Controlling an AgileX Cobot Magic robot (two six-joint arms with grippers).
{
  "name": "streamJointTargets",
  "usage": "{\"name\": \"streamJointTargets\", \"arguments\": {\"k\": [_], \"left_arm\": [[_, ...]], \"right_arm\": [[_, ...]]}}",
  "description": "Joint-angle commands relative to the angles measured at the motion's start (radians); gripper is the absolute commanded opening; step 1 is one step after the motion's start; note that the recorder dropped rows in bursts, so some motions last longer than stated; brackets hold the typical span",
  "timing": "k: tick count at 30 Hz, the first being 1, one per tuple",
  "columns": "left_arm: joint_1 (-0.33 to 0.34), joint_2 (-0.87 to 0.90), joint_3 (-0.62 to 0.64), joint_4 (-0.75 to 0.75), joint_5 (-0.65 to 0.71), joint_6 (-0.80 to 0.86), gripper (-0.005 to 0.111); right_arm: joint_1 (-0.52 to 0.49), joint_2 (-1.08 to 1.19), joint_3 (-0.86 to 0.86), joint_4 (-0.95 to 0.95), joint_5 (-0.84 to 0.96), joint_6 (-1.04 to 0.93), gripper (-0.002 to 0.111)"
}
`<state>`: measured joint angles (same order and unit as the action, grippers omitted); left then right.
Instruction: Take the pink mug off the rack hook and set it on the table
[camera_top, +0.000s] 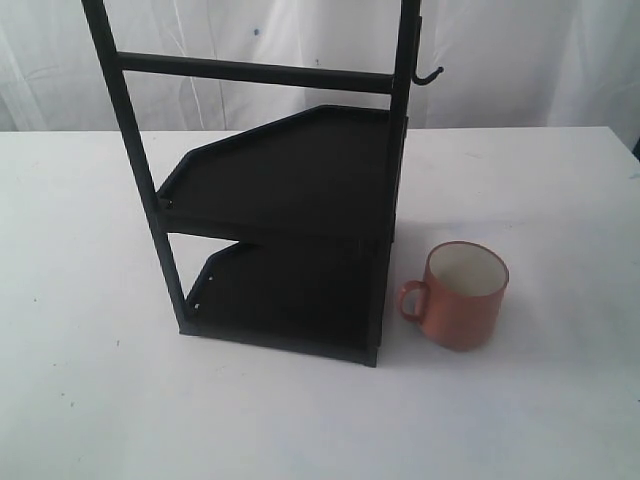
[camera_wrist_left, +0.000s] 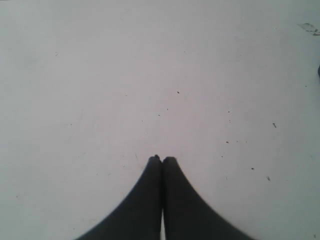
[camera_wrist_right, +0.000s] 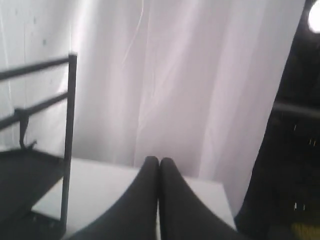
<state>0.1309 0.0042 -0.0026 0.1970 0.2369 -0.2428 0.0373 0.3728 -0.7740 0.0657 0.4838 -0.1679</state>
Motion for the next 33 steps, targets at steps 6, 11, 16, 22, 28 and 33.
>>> {"name": "streamJointTargets", "arguments": {"k": [6,11,16,22,28,33], "left_arm": [[-0.003,-0.004,0.003,-0.003,-0.004,0.004,0.000],[-0.003,-0.004,0.003,-0.003,-0.004,0.004,0.000],[-0.003,-0.004,0.003,-0.003,-0.004,0.004,0.000],[-0.003,-0.004,0.003,-0.003,-0.004,0.004,0.000],[-0.003,-0.004,0.003,-0.003,-0.004,0.004,0.000],[-0.003,-0.004,0.003,-0.003,-0.004,0.004,0.000]], "right_arm": [[0.004,-0.240,0.081,-0.031,-0.135,-0.019,0.000],[0.004,-0.214,0.197,-0.031,-0.188,-0.010,0.000],[0.004,-0.214,0.217,-0.031,-0.017,-0.010,0.000],[0.004,-0.214,0.217,-0.031,0.079,-0.010,0.000],[0.004,-0.214,0.217,-0.031,0.083,-0.010,0.000],[0.004,-0.214,0.356,0.038,-0.126,-0.010,0.000]]}}
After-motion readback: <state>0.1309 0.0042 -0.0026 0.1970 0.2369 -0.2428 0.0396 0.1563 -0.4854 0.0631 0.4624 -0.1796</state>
